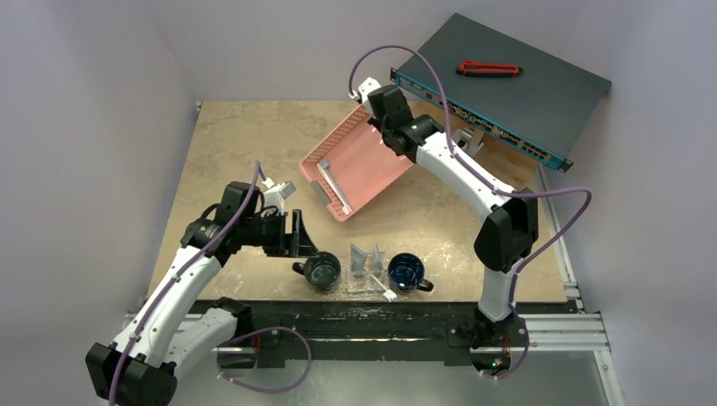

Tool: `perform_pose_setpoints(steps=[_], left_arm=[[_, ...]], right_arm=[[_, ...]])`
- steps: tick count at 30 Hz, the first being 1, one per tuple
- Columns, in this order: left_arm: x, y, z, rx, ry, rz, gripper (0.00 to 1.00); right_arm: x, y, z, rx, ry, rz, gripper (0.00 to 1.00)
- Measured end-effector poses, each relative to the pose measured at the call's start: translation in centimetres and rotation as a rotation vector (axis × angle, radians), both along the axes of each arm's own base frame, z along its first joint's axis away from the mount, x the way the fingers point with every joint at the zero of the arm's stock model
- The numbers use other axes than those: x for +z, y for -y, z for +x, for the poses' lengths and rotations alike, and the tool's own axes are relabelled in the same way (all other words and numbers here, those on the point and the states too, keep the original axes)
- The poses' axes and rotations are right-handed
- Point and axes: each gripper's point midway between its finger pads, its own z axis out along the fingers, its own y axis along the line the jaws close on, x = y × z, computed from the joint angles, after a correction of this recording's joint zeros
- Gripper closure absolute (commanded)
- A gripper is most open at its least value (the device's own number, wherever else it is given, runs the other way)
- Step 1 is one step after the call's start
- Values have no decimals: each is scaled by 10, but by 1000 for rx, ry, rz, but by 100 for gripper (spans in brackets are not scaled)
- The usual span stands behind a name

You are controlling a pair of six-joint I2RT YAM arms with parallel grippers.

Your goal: Prepare toiletry sets of a toothbrush and toothpaste on the tray

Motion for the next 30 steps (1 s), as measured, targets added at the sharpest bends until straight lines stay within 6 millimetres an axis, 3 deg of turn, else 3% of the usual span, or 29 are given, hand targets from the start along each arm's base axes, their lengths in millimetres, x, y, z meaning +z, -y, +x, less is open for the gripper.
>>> perform_pose_setpoints(steps=[12,17,21,24,27,30], left_arm=[[0,0,0,0,0,0,31],[0,0,0,0,0,0,31],[0,0,0,0,0,0,31],[0,0,0,0,0,0,31],[0,0,0,0,-1,0,31],[0,0,0,0,-1,0,31]], right_arm=[[-64,17,-5,-213,-197,338,100],[-116,21,-26,-268,-332,399,100],[-154,24,-52,-299,-435,412,87],[-166,25,-65,-316,-470,435,65],[-162,23,-67,-317,-456,470,56],[-144,21,-64,-304,-411,512,52]])
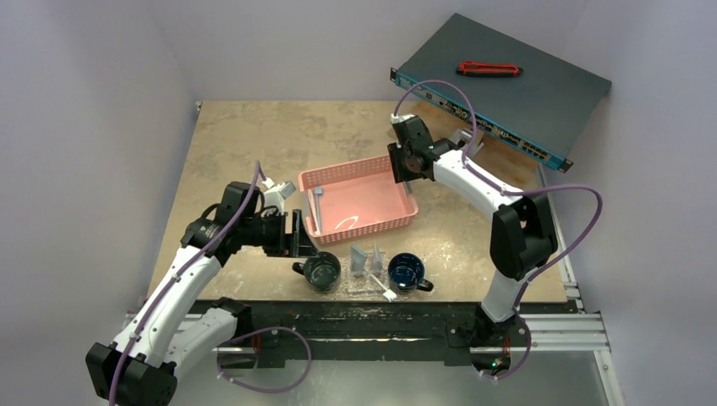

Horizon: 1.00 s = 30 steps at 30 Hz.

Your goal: Prepare toiletry sets of a toothbrush and toothpaste on the tray

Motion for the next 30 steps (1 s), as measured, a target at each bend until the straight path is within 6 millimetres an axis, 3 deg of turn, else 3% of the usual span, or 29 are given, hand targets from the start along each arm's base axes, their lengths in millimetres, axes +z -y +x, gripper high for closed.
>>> perform_pose_setpoints(steps=[8,19,23,30], left_arm=[[0,0,0,0,-1,0,31],[-1,0,0,0,-6,2,31],[-1,0,0,0,-6,2,31],[-1,0,0,1,-6,2,31]], right_arm=[[37,-10,7,12,95,87,50],[71,-69,12,170,125,359,51],[66,-87,12,186,102,423,50],[31,-132,-4,229,31,397,50]])
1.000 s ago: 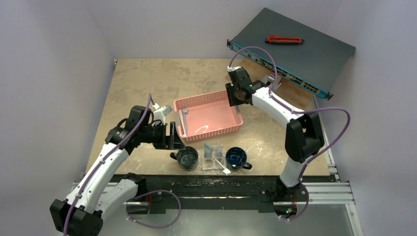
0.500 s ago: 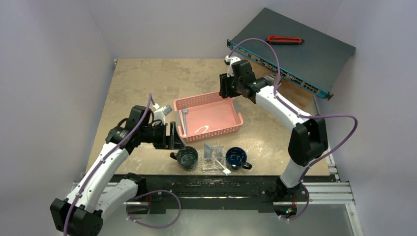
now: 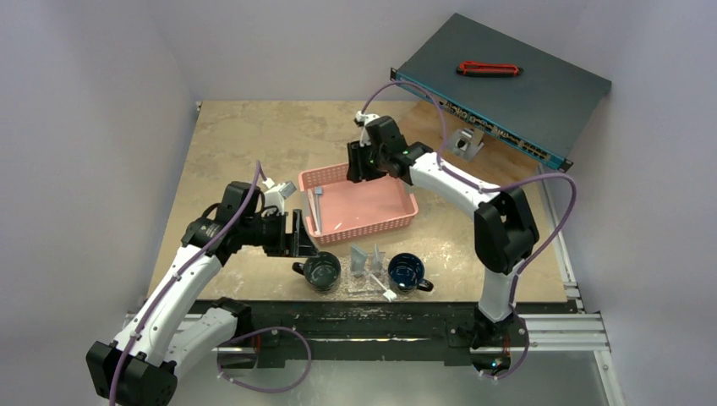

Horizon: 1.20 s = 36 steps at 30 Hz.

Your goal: Prepare toiletry sets of a toothbrush and toothpaste on the tray

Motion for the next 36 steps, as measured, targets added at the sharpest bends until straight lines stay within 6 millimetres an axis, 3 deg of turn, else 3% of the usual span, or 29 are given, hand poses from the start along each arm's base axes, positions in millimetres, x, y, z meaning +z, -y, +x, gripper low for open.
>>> perform_pose_setpoints(steps=[8,20,30,36], left_arm=[[0,0,0,0,0,1,31],[0,0,0,3,1,3,31],[0,0,0,3,1,3,31],[0,0,0,3,1,3,31]], right_arm=[[-15,-44,-17,65,3,-28,50],[-47,-90,-16,16,-10,-51,48],[-74,-111,-13,-29,-3,-108,49],[-86,-110,-12,-59,-10,-139,52]])
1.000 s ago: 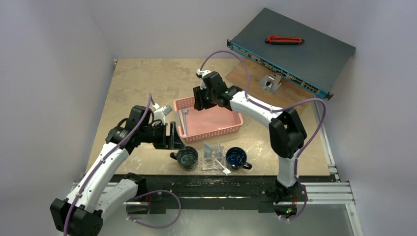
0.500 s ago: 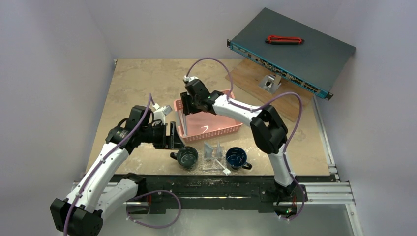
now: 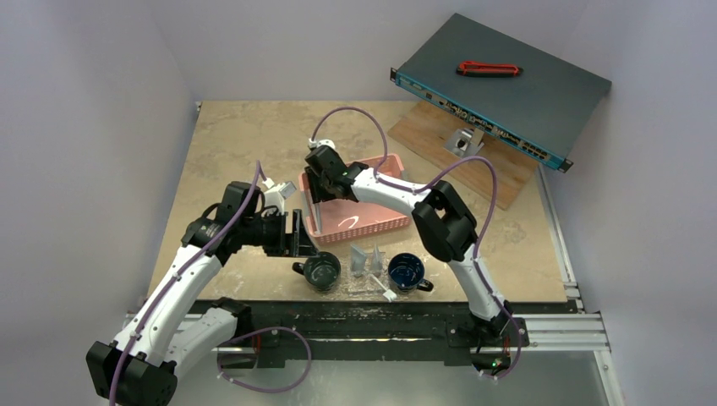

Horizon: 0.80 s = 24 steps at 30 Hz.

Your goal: Prepare toiletry sets of a toothbrush and toothpaste on the tray

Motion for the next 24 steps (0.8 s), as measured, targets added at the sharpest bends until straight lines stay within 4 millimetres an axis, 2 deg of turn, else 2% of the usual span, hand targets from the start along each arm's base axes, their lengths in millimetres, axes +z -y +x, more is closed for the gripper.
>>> perform_pose_setpoints(steps=[7,14,24], left_arm=[[0,0,0,0,0,0,31],[0,0,0,0,0,0,31],[0,0,0,0,0,0,31]], right_arm=[[-3,4,1,-19,-2,-17,54],[-2,-2,4,-19,3,-8,54],[-26,-5,4,-23,-15,-40,59]])
